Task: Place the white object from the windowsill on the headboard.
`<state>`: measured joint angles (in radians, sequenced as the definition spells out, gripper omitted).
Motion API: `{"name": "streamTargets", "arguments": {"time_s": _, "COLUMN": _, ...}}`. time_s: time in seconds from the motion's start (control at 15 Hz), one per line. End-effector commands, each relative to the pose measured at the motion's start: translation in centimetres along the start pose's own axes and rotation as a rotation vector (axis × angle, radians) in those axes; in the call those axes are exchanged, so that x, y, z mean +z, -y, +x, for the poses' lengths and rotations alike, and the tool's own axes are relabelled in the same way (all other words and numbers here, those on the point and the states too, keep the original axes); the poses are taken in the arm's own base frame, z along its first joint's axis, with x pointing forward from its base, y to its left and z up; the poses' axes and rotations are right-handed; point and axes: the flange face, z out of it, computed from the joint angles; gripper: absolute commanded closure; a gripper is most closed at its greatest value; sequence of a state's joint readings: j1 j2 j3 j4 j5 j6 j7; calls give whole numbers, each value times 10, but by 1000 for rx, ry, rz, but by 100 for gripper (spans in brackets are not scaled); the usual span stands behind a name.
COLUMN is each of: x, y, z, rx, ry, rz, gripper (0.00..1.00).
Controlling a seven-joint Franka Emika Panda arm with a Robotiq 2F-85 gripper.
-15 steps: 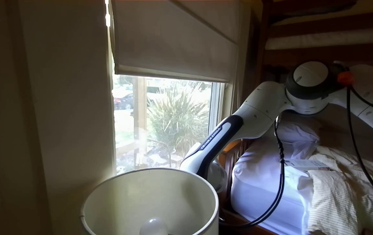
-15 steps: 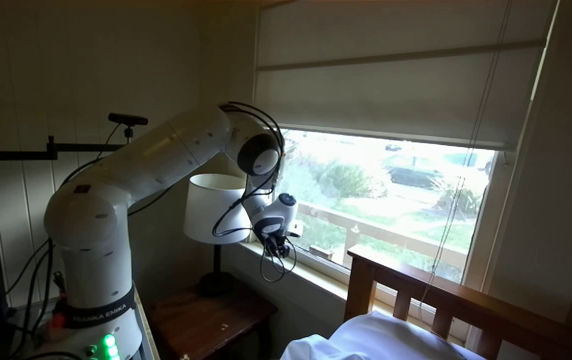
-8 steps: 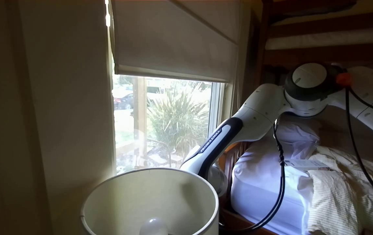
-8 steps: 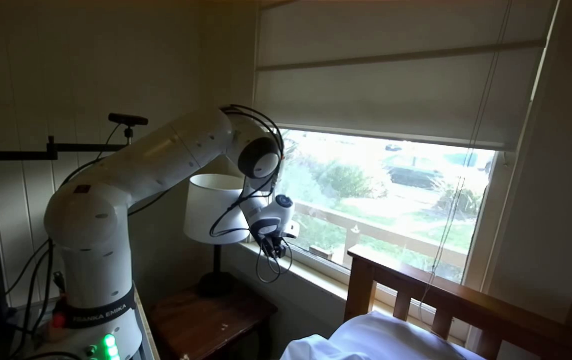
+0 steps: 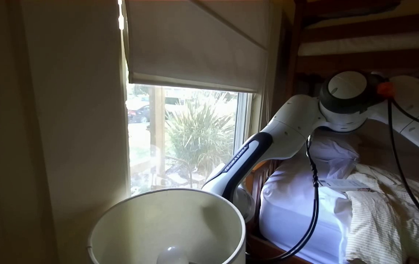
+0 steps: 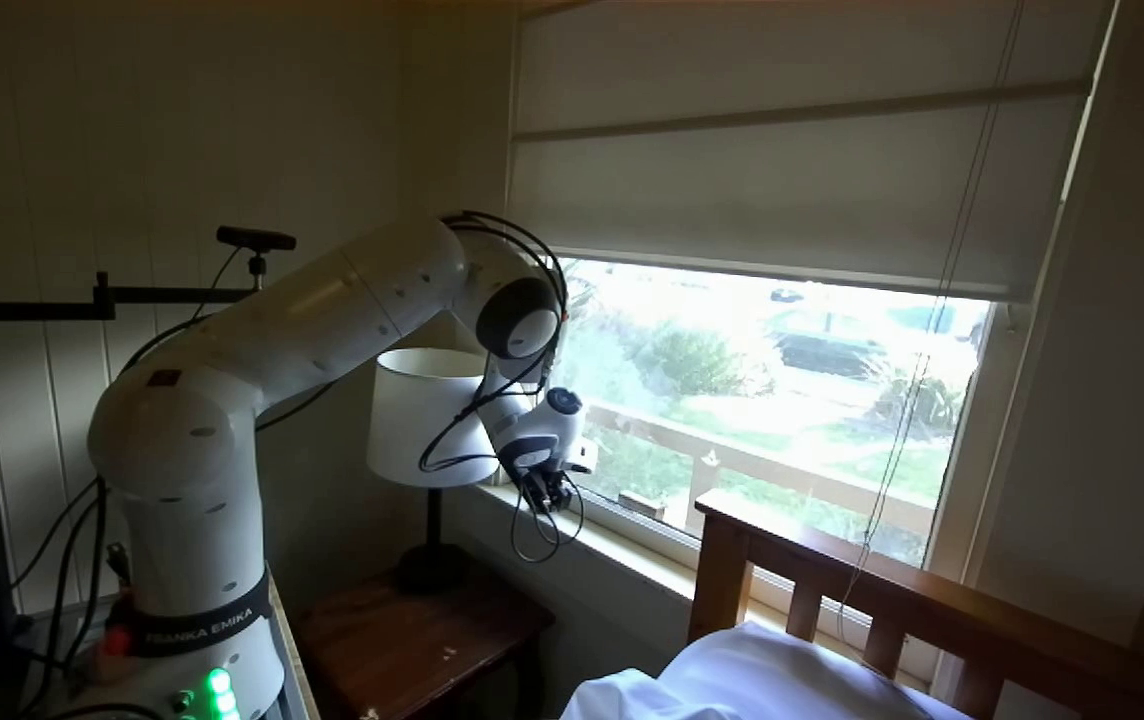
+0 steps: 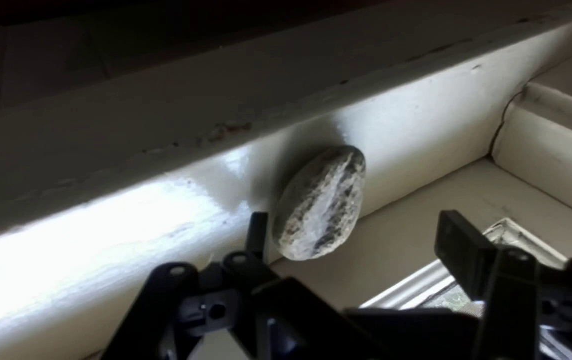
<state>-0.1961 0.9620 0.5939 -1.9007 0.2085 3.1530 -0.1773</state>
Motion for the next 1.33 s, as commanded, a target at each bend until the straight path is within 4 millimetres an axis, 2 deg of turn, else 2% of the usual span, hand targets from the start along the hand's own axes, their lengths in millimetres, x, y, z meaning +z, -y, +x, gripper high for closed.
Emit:
{"name": "streamTargets", "arguments": {"time_s": 0.0, "x": 5, "y": 3, "z": -4, "rx": -3, "ry": -26, "rz": -1, "gripper": 45}}
{"name": "streamTargets", "arguments": {"time_s": 0.27, "x": 8, "y": 2, "z": -7, "rx": -24, "ry": -34, "rz": -24, "gripper": 51}}
{"name": "streamTargets", "arguments": {"time_s": 0.33, "x": 8, "y": 2, "z": -7, "rx": -30, "ry": -36, "rz": -28, "gripper": 50}}
{"name": "streamTargets", "arguments": {"time_s": 0.4, "x": 8, "y": 2, "z": -7, "rx": -33, "ry": -38, "rz": -30, "gripper": 74}}
{"name": "streamTargets", "arguments": {"time_s": 0.53, "x": 7, "y": 0, "z": -6, "rx": -31, "ry": -41, "rz": -43, "gripper": 83}}
{"name": "streamTargets", "arguments": {"time_s": 0.73, "x": -6, "y": -7, "z": 5, "rx": -7, "ry": -40, "rz": -52, "gripper": 86}}
{"name": "streamTargets", "arguments": {"time_s": 0.87, "x": -21, "y": -22, "z": 17, "rx": 16, "ry": -58, "rz": -77, "gripper": 86}}
{"name": "streamTargets", "arguments": {"time_s": 1.07, "x": -45, "y": -56, "z": 32, "rx": 52, "ry": -78, "rz": -154, "gripper": 86}}
{"name": "streamTargets", "arguments": {"time_s": 1.27, "x": -69, "y": -88, "z": 40, "rx": 96, "ry": -51, "rz": -228, "gripper": 86}}
